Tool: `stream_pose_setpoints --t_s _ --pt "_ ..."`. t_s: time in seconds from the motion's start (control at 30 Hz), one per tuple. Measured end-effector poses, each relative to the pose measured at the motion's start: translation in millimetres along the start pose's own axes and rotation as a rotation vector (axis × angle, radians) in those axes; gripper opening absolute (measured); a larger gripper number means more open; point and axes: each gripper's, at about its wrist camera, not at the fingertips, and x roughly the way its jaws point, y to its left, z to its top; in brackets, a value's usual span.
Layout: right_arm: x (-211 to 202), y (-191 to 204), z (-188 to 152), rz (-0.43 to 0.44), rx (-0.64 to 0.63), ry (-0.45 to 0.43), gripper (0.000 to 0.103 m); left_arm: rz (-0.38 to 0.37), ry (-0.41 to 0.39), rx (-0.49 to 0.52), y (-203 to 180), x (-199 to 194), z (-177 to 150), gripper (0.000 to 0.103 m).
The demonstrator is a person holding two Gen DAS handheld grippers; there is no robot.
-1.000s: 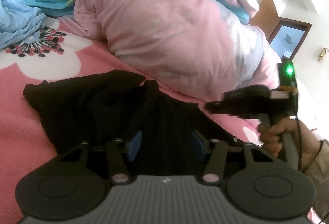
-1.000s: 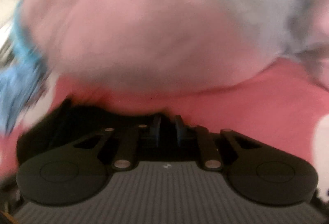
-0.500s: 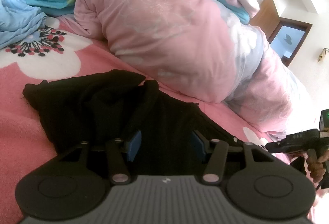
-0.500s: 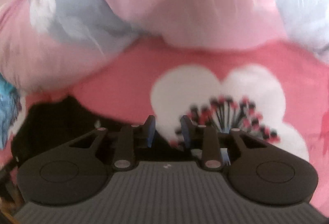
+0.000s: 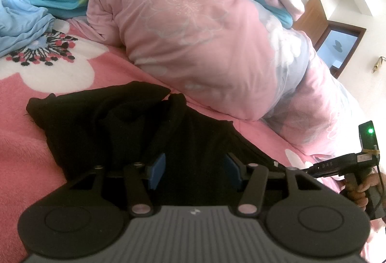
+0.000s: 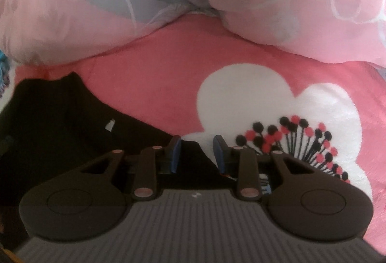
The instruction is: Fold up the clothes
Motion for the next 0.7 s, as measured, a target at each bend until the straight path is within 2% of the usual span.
stream_pose_setpoints --t_s 0.03,0.07,0.1,0.23,0.3,0.4,0.7 --pt "0.5 3.6 -0.4 -0.008 -0.016 0.000 0.015 0.000 0.000 0.000 -0.1 0.0 0.0 0.056" --pt "1.4 8.6 -0.7 -0.017 -0.038 0.000 0.002 0.000 0.000 0.000 -0.1 -0.1 -0.1 0.056" --pt "1.2 13.4 -0.8 -0.030 -0.060 -0.008 0.001 0.000 0.001 0.000 -0.1 -0.1 0.0 0.056" --pt "-6.3 29.8 0.2 -0.112 -0.141 -0.094 0.000 -0.001 0.001 -0.001 0.1 -0.1 0.4 0.056" --pt "-10.6 31.3 6.9 -0.165 -0.147 -0.163 0.000 -0.002 0.001 -0.001 0.3 -0.1 0.6 0.056" --pt "-6.9 32.0 16.2 -0.215 -0.150 -0.210 0.000 -0.001 0.001 -0.001 0.3 -0.2 0.6 0.056" --pt "39.3 29.2 12.3 -0.296 -0.163 -0.207 0.001 -0.002 0.002 -0.002 0.4 -0.6 0.7 0.056"
